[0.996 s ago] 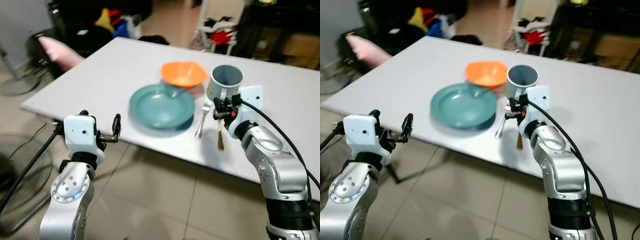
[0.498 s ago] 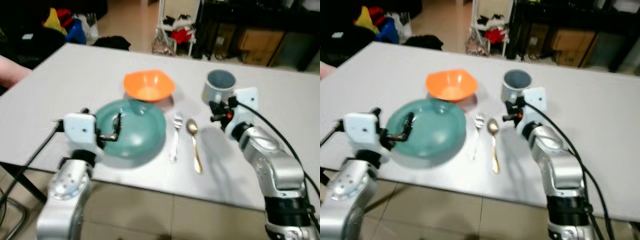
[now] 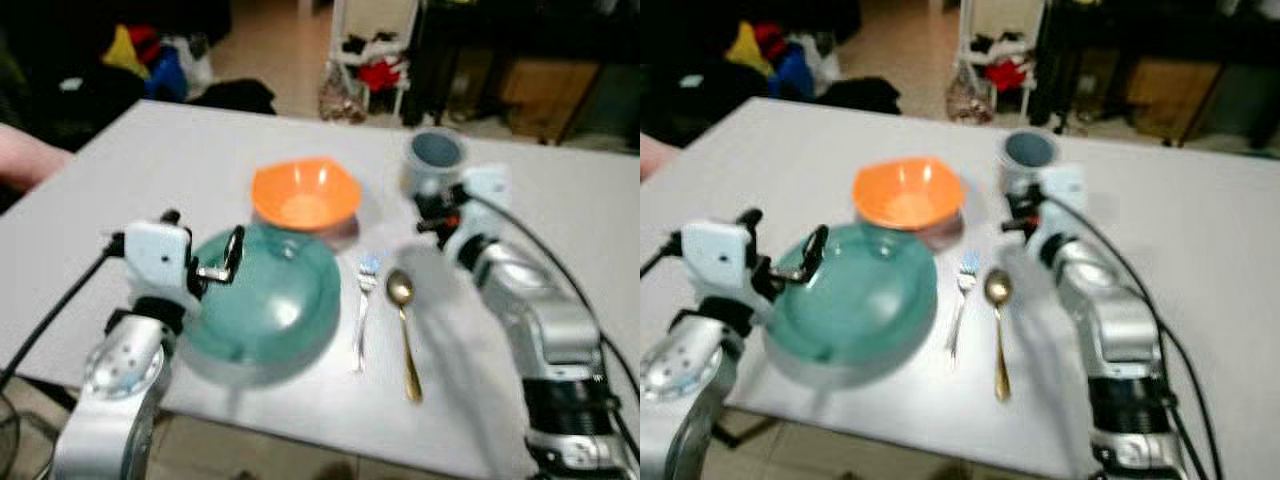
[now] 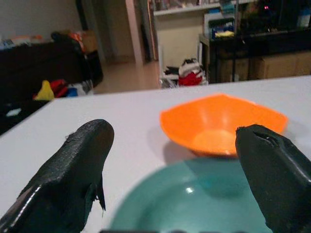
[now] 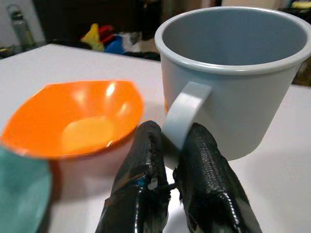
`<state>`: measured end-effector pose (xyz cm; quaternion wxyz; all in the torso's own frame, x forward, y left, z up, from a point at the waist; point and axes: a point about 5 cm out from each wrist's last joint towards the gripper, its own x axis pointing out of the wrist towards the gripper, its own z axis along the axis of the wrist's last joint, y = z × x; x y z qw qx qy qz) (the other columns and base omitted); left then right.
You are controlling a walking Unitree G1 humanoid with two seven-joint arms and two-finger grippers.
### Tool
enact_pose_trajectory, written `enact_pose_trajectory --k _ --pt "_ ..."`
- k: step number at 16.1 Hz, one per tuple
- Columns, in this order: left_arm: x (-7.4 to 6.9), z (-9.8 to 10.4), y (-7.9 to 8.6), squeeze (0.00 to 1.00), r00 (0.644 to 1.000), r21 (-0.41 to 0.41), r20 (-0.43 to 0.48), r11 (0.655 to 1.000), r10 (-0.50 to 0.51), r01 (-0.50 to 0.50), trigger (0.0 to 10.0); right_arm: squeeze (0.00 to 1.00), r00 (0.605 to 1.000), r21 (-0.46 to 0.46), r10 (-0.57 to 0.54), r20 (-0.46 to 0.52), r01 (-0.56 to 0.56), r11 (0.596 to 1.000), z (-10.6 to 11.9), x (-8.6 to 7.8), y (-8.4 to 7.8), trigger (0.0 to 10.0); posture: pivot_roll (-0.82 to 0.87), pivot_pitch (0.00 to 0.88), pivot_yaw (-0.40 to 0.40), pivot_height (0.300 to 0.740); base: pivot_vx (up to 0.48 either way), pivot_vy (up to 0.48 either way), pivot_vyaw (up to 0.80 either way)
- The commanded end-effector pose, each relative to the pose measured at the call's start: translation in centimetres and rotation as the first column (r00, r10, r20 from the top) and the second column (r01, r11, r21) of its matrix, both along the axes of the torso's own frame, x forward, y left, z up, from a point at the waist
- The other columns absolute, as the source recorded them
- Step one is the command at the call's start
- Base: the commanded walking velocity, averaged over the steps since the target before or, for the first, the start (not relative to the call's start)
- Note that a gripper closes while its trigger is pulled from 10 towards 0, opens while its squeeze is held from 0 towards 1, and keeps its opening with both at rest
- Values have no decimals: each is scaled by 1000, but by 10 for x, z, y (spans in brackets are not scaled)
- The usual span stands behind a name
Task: Setting the table
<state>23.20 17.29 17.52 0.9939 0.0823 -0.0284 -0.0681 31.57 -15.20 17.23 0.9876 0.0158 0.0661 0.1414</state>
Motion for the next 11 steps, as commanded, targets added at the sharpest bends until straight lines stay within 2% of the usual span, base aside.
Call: enact_pose_trajectory --k 1,2,4,7,9,11 --pt "-1 0 0 0 1000 1 -15 1000 -27 27 10000 0 1000 11 16 27 -16 1000 5 -2 7 10000 -111 39 7 740 0 0 0" --pt "-4 2 -8 0 992 -12 -12 992 -126 126 10000 0 1000 10 -4 10 4 1000 1 -2 3 10000 -114 44 13 740 0 0 0" --pt "-6 6 -16 0 970 -32 -27 970 -240 239 10000 0 999 1 -27 -18 27 1000 -5 1 -3 10000 -114 50 18 740 0 0 0" --pt "-3 14 -26 0 919 -37 -28 919 -394 393 10000 0 999 -5 -31 -29 31 1000 -10 14 -8 10000 -115 57 27 740 0 0 0" --pt "0 18 -33 0 861 -49 -43 862 -507 505 10000 0 999 37 -1 -49 3 999 -17 27 -6 10000 -119 64 34 740 0 0 0" --pt "1 18 -39 0 805 -66 -71 808 -589 586 10000 0 998 0 28 -63 -28 1000 -25 35 -4 10000 -117 68 41 740 0 0 0"
